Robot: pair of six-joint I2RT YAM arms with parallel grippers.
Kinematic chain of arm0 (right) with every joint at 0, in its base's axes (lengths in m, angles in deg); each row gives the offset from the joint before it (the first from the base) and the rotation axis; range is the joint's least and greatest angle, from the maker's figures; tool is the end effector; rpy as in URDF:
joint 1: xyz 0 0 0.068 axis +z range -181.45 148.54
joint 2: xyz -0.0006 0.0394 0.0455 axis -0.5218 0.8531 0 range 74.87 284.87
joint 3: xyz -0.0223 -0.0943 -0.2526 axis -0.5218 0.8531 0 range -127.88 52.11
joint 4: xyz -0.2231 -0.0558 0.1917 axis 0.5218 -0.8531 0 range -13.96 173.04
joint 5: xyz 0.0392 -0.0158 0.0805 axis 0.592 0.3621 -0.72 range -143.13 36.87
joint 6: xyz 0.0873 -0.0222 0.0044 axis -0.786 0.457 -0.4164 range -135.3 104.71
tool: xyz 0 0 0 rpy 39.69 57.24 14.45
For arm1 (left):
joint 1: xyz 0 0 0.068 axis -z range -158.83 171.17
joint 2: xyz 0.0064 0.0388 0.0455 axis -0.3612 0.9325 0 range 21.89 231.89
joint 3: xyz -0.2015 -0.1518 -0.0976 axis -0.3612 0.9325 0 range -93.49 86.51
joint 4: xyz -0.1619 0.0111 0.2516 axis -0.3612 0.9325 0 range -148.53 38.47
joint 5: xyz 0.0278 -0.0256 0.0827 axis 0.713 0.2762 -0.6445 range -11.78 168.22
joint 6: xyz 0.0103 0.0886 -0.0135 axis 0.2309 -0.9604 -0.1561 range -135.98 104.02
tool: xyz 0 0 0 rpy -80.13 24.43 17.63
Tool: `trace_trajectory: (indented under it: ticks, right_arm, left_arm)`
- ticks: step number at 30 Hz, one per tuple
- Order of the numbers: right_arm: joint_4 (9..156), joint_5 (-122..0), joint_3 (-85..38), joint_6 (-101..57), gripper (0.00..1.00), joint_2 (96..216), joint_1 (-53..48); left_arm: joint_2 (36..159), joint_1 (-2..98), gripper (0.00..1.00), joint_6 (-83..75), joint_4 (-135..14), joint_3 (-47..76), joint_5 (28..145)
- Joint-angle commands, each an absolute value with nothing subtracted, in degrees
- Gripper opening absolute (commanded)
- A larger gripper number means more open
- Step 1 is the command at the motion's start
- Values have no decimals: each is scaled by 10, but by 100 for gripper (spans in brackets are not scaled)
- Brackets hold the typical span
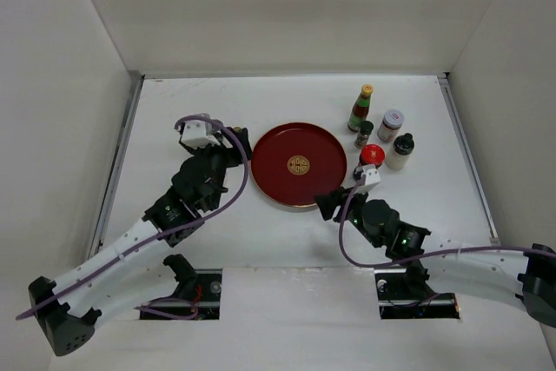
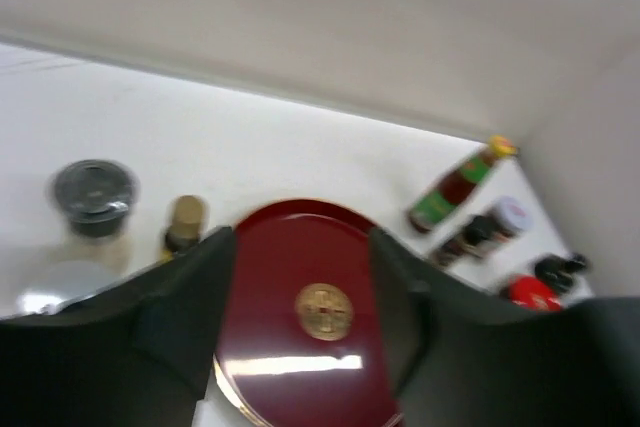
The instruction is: Organize the condiment bottles
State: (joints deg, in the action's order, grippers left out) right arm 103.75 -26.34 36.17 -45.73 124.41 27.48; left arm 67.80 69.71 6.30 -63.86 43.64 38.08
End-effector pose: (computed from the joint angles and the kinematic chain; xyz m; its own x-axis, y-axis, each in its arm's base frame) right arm 0.1669 0.2066 0.1722 -0.3718 0.2593 -0.8914 -0.4055 0.8184 0.4072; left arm 0.2120 -0.1614 0.3516 -0.0311 -0.4026 -0.9149 0.1455 0.9037 -0.4026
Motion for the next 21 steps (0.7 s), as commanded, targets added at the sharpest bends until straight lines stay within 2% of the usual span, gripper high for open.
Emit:
trace_trajectory:
  ticks: [1, 3, 5, 8, 12, 21]
  right_arm:
    - [1041, -244, 366, -455, 65, 1237, 276]
    - [1046, -240, 371, -457, 77, 1232, 276]
    - [1045, -243, 372, -458, 83, 1233, 276]
    - [1044, -240, 366, -454, 88, 1244, 276]
    - [1046, -243, 359, -453, 89, 1273, 276]
    - [1048, -244, 350, -447, 91, 1294, 280]
  left_arm:
    - [683, 654, 70, 54, -558, 421, 307]
    - [688, 628, 83, 62, -536, 438, 296]
    - [689, 604, 88, 87, -512, 459, 298]
    - [706, 563, 89, 99, -508, 481, 329]
    - [748, 522, 88, 110, -519, 488, 397]
    - [806, 500, 84, 118, -564, 501, 413]
